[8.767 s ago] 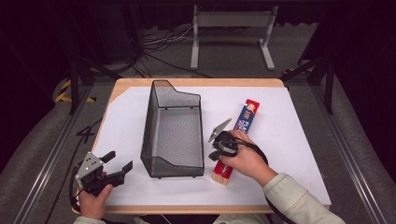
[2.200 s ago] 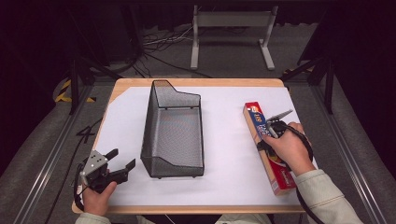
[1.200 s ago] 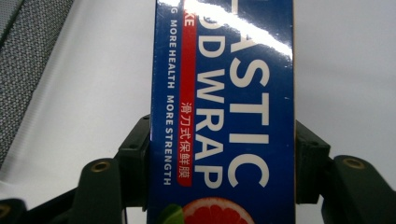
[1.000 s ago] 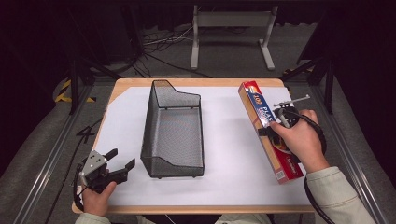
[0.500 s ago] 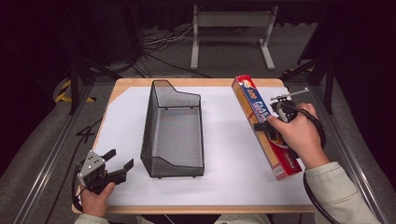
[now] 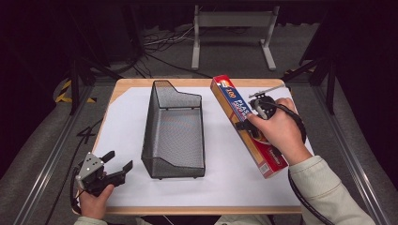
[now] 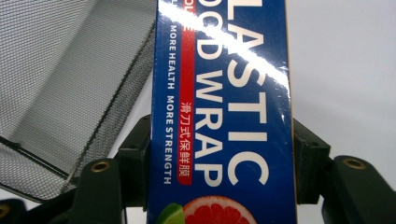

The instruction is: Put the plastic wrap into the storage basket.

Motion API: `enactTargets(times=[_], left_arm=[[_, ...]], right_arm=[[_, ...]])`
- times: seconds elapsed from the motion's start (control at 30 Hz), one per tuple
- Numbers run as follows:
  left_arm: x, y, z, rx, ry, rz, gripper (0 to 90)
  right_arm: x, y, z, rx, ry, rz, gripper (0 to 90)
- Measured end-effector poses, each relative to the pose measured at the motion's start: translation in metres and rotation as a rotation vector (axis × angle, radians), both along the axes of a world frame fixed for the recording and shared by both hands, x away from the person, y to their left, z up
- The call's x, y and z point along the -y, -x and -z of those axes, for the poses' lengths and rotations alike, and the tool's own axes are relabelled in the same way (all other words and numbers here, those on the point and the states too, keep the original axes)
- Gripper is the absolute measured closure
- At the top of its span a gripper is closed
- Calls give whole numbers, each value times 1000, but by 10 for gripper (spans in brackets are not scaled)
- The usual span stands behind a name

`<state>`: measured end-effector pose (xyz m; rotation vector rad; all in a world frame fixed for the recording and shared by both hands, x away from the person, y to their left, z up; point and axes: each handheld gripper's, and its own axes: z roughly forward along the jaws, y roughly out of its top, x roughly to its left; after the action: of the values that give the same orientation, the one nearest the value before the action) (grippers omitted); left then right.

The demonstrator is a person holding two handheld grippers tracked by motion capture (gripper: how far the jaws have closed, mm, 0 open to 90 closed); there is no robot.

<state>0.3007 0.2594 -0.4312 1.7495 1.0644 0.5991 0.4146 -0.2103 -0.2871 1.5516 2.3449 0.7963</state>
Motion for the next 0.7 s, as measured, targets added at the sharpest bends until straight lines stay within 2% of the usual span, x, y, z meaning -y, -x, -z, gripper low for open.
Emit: enactTargets(times=[0.4, 0.7], left_arm=[[2, -3, 0, 2, -5, 12, 220], [2, -3, 0, 1, -2, 14, 220]], right_arm=[[-38, 1, -9, 13, -16, -57, 393], [-60, -4, -12, 4, -15, -76, 393]])
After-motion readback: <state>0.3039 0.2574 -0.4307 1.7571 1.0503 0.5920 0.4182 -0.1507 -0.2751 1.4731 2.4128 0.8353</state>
